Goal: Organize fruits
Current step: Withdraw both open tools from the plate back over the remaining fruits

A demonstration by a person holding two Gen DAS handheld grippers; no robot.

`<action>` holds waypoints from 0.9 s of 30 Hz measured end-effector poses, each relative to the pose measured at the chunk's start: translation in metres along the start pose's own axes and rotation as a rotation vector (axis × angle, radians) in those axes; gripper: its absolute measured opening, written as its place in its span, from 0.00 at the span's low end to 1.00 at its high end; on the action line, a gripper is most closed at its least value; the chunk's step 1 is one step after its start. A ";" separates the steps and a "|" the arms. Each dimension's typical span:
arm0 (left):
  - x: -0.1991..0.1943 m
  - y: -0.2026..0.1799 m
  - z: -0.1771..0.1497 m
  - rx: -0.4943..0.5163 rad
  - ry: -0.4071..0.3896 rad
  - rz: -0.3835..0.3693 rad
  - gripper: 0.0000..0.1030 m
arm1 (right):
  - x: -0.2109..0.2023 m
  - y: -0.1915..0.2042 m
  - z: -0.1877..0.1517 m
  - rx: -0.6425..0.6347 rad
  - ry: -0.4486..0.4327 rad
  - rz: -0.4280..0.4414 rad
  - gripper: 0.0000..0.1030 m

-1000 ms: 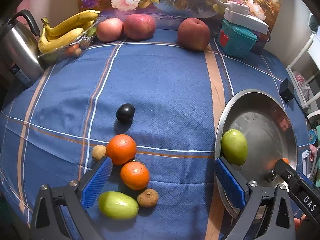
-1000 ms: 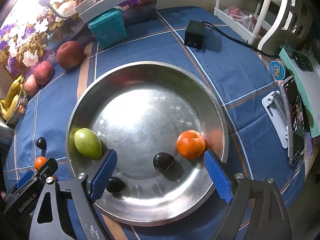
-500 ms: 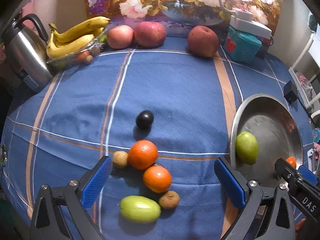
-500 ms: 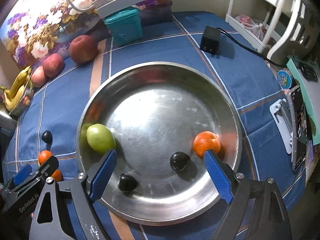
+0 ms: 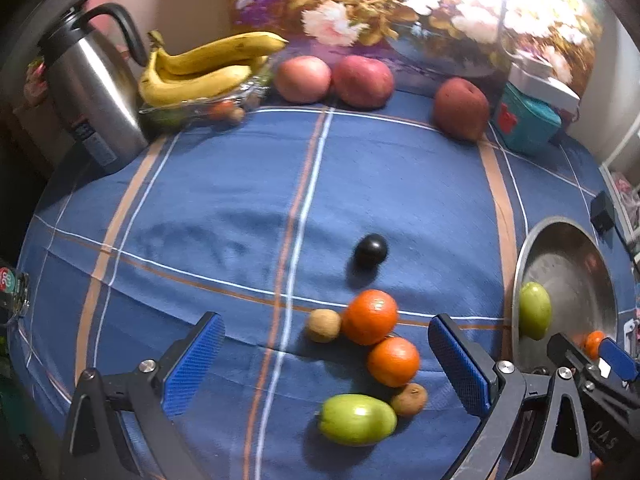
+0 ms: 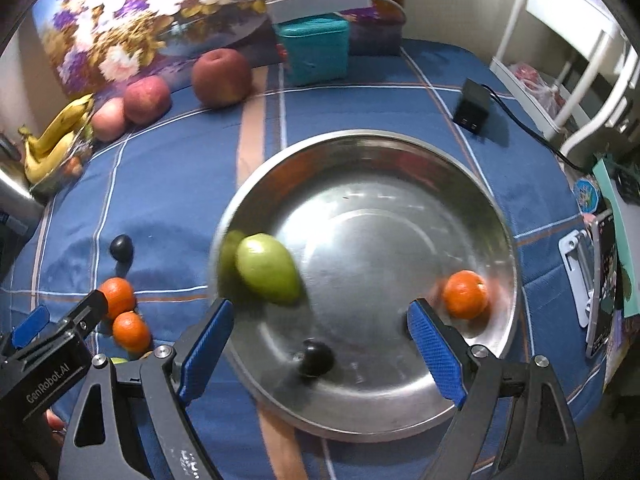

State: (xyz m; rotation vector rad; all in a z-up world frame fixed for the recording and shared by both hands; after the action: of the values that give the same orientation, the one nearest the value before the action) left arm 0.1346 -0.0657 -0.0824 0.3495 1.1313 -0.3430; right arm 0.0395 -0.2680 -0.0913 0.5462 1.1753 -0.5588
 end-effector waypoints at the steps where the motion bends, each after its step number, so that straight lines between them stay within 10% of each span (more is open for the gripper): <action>1: -0.001 0.003 0.000 -0.002 -0.001 0.002 1.00 | -0.001 0.005 0.000 -0.013 -0.001 0.000 0.86; 27: 0.002 0.084 -0.027 -0.189 0.019 -0.039 1.00 | 0.002 0.109 -0.039 -0.191 0.028 0.068 0.86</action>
State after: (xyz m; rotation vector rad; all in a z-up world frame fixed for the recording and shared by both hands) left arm 0.1502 0.0210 -0.0869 0.1647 1.1800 -0.2644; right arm 0.0851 -0.1613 -0.0927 0.4295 1.2174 -0.3775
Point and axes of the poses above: each gripper's, at about its wrist camera, not at the fingertips, and x roughly the way its jaws point, y to its left, z to its top, the point moved 7 cm from there along x, roughly the way its jaws point, and after that the axes turned 12 degrees about x, right-handed, at the moved point
